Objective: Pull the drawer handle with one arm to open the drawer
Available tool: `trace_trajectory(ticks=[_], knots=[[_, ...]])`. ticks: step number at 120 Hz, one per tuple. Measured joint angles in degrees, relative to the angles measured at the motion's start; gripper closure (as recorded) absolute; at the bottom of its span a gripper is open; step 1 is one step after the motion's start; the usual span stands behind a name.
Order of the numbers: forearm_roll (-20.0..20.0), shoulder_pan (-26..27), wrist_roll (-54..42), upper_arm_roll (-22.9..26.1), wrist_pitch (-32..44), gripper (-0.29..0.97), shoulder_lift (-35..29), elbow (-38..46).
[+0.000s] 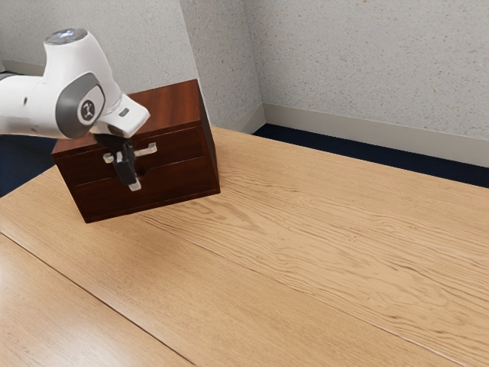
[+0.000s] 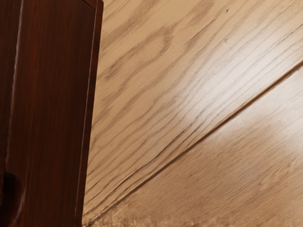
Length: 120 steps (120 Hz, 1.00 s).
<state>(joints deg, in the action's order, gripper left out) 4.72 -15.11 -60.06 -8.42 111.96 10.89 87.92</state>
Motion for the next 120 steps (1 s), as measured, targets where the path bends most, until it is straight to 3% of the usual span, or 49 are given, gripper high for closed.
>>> trace_trajectory(ticks=[64, 120], knots=[[0.0, -1.6, -3.2, -0.9, -3.3, 0.00, 6.5, -10.4], [-0.1, -2.3, -4.4, -2.4, -6.4, 0.00, 7.7, -13.1]])
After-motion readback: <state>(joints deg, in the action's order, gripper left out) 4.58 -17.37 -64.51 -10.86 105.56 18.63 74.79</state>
